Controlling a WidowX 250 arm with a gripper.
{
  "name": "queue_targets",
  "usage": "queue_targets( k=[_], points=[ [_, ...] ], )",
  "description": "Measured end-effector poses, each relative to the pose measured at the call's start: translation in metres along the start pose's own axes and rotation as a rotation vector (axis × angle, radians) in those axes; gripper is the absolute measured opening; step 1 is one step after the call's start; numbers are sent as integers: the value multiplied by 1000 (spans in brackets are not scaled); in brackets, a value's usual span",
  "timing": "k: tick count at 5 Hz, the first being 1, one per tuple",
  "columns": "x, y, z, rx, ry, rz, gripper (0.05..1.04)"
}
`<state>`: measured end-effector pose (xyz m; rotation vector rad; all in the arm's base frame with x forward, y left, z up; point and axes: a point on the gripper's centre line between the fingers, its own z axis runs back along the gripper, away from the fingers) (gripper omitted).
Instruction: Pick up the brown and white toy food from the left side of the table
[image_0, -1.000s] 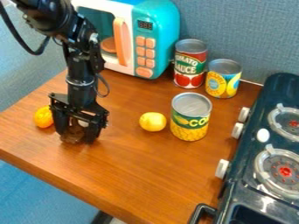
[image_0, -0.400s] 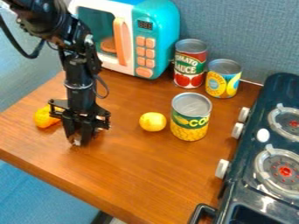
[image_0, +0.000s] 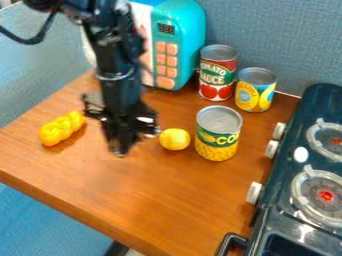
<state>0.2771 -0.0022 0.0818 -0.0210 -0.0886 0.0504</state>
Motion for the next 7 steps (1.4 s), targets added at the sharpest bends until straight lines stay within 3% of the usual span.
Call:
queue_targets(
  k=[1,2,3,4,5,6,7],
  points=[
    [-14,-45,-6,-35,54,-76,144],
    [-38,-77,-40,-70,233,-113,143],
    [-39,-89,-53,-75,282,-131,143],
    [-41,-85,-66,-41,317,-121,143],
    [-41,-82,-67,-24,312,-112,172],
    [-42,-78,-64,-33,301,-82,407],
    [-35,-74,-42,-92,217,-22,725]
  ],
)
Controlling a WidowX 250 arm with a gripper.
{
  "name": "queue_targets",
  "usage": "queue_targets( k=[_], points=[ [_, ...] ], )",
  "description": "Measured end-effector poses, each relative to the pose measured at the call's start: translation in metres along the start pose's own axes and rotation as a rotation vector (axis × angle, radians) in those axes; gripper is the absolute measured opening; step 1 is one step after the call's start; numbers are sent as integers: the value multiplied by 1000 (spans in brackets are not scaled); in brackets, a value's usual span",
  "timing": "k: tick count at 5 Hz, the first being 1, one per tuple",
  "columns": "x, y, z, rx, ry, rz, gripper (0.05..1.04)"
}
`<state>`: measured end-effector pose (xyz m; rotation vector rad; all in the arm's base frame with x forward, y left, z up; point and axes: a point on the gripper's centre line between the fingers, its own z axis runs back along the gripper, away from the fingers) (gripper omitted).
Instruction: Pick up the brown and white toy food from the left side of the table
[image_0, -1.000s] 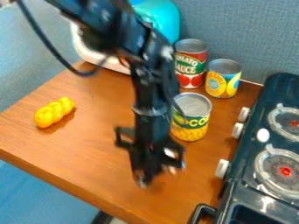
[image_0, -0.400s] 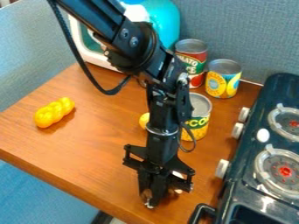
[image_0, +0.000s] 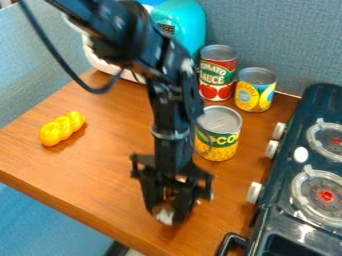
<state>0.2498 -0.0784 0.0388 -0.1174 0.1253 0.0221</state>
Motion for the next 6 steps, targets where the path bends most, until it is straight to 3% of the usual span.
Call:
queue_targets(
  k=[1,2,3,4,5,6],
  points=[
    [-1,-5,26,-41,-89,35,989],
    [1,0,46,-100,-127,91,1008],
    [13,17,63,-65,-155,133,1003],
    [35,59,72,59,-160,235,1001],
    [54,82,75,109,-142,232,1001],
    [63,88,68,124,-89,167,1001]
  ],
)
